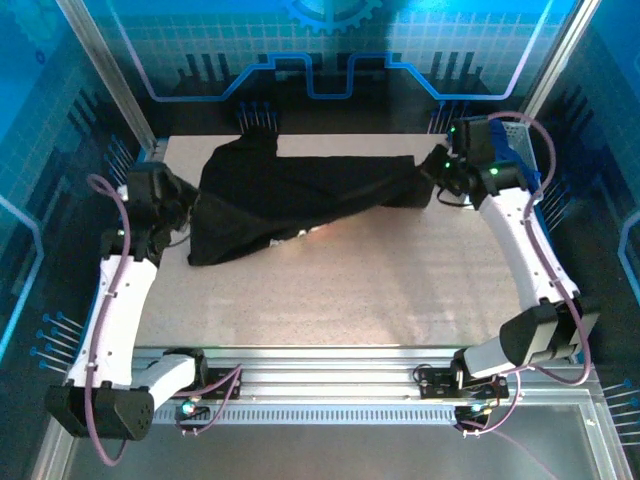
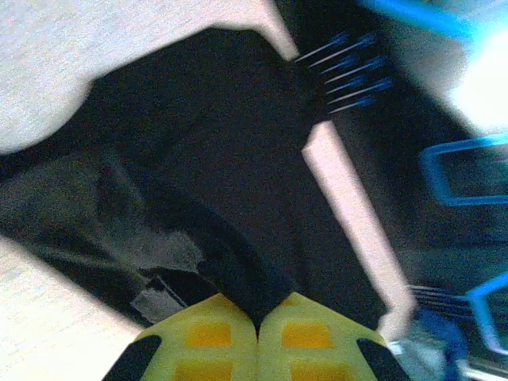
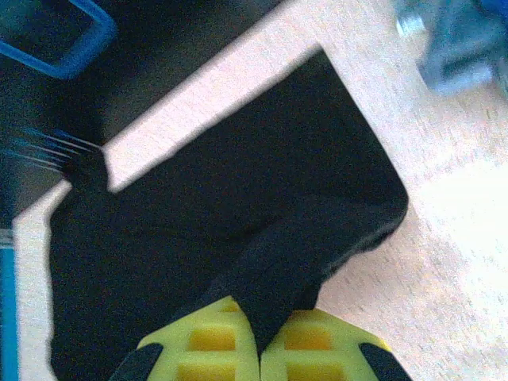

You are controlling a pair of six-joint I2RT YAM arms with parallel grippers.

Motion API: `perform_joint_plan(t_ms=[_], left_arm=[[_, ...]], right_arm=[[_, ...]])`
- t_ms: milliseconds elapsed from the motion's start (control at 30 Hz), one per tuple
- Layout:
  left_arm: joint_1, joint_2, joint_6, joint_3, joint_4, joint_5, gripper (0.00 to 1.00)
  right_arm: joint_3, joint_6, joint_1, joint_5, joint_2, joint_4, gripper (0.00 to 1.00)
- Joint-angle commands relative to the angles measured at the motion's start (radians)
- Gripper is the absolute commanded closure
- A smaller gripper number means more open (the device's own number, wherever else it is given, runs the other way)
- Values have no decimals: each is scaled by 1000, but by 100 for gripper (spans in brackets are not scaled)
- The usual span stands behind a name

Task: Fold and stack the t-shirts

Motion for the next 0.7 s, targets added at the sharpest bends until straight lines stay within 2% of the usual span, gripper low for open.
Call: perform_joint_plan(t_ms=[0, 100, 300, 400, 533, 667], left_arm=[[-3, -20, 42, 110, 88, -14, 100], [-3, -76, 60, 144, 126, -30, 100], [-2, -240, 109, 163, 167, -70, 100], [-2, -284, 138, 225, 171, -89, 100], [-3, -251, 191, 369, 193, -126, 100], [-3, -130, 193, 532, 207, -121, 100]], right_arm=[[94, -79, 10, 5, -57, -30, 100], [114, -107, 9, -17, -131, -6, 100], [42, -178, 5, -42, -344, 36, 100], [26, -198, -1, -52, -442, 33, 100], [67, -193, -4, -61, -490, 23, 100], [130, -168, -6, -65, -459, 22, 100]])
